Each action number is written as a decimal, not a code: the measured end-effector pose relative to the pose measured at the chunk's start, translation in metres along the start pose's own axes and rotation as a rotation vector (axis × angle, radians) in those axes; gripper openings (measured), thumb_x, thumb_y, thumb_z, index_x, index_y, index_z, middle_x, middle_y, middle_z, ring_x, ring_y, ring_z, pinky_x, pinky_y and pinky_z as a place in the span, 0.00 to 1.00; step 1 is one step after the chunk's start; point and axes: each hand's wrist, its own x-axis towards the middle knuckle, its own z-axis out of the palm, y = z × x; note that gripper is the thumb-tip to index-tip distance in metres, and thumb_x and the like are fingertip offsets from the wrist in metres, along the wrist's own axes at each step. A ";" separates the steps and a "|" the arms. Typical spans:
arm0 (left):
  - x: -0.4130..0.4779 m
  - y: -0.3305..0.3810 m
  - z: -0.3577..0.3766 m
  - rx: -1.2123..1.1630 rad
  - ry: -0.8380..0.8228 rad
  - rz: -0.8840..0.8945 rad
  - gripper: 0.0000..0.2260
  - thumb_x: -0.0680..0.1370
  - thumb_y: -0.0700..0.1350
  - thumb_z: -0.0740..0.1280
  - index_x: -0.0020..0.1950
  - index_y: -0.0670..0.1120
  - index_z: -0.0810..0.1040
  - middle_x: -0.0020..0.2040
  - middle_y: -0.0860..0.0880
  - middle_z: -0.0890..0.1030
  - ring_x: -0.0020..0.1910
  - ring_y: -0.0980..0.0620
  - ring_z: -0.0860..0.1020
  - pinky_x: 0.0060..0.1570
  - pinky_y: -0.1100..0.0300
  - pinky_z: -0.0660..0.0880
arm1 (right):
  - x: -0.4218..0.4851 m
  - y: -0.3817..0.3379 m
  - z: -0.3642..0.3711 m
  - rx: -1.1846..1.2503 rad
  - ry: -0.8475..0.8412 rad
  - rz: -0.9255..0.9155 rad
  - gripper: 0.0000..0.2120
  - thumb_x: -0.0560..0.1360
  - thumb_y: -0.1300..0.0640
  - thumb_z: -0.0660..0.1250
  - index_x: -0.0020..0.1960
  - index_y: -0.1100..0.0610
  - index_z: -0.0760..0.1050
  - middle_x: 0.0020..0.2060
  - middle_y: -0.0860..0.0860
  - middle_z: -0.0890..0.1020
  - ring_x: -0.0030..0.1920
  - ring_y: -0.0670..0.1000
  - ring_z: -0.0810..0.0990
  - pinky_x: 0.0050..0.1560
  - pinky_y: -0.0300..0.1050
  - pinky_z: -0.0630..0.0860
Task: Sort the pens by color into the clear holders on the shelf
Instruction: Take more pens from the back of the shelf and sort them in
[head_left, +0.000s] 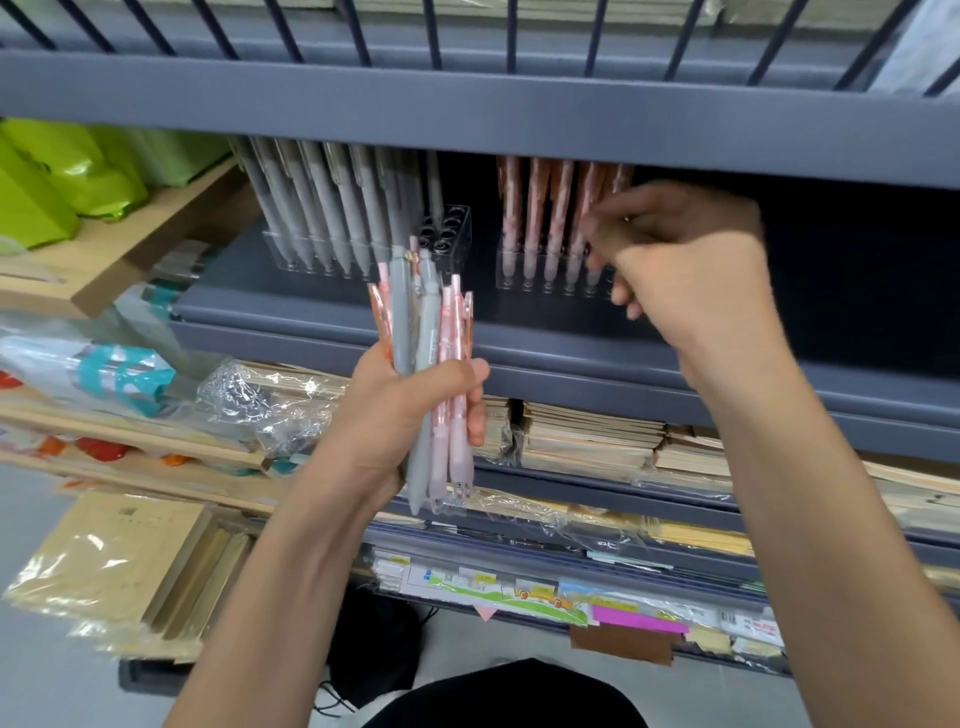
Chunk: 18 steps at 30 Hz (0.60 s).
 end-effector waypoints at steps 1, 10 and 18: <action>0.000 -0.001 0.001 0.015 -0.012 0.001 0.05 0.69 0.38 0.73 0.40 0.47 0.81 0.30 0.46 0.77 0.25 0.47 0.76 0.28 0.57 0.76 | -0.006 -0.003 0.003 0.045 -0.126 0.015 0.05 0.72 0.53 0.73 0.37 0.49 0.81 0.32 0.48 0.84 0.26 0.45 0.74 0.25 0.37 0.71; 0.000 -0.004 0.005 0.085 -0.047 0.000 0.06 0.70 0.37 0.73 0.44 0.45 0.80 0.32 0.43 0.79 0.27 0.45 0.78 0.30 0.56 0.77 | -0.022 -0.001 0.020 0.124 -0.573 0.100 0.05 0.71 0.55 0.75 0.44 0.56 0.84 0.36 0.51 0.85 0.25 0.40 0.73 0.25 0.29 0.66; -0.001 -0.004 0.004 0.078 0.003 -0.029 0.12 0.71 0.40 0.74 0.51 0.40 0.77 0.38 0.41 0.83 0.28 0.46 0.79 0.32 0.56 0.78 | -0.023 0.012 0.018 0.478 -0.246 0.246 0.02 0.76 0.63 0.68 0.48 0.61 0.77 0.36 0.54 0.85 0.31 0.50 0.79 0.30 0.41 0.77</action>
